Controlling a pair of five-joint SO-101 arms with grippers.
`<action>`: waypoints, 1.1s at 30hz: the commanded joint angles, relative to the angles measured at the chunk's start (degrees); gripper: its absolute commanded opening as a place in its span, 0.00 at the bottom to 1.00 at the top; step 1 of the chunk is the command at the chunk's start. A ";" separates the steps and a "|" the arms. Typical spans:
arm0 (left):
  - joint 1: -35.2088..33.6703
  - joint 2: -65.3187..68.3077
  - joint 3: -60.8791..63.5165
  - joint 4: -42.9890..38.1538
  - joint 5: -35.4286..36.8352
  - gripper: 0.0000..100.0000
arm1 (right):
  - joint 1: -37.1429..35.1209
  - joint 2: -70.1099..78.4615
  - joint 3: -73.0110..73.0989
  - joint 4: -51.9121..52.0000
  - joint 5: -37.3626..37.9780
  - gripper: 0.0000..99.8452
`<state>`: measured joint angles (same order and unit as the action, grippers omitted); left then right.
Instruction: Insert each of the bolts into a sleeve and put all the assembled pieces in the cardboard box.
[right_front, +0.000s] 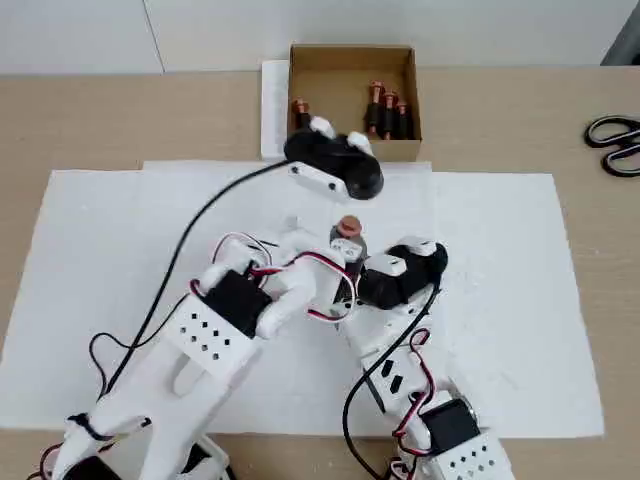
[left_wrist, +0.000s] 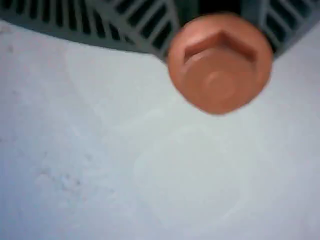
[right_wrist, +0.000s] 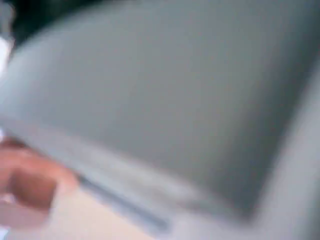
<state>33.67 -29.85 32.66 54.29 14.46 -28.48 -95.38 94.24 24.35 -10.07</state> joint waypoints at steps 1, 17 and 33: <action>-0.09 -1.93 0.22 0.09 -0.09 0.01 | -0.04 -1.01 -0.70 0.04 -0.26 0.00; -0.18 -2.02 -0.13 1.76 -0.09 0.22 | -0.04 -1.01 -0.70 0.04 -0.26 0.00; -7.47 -1.93 -10.59 5.36 0.00 0.23 | 0.04 -1.01 -0.70 0.04 -0.26 0.00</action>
<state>27.25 -30.02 25.63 58.95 14.46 -28.40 -95.38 94.42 24.44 -10.07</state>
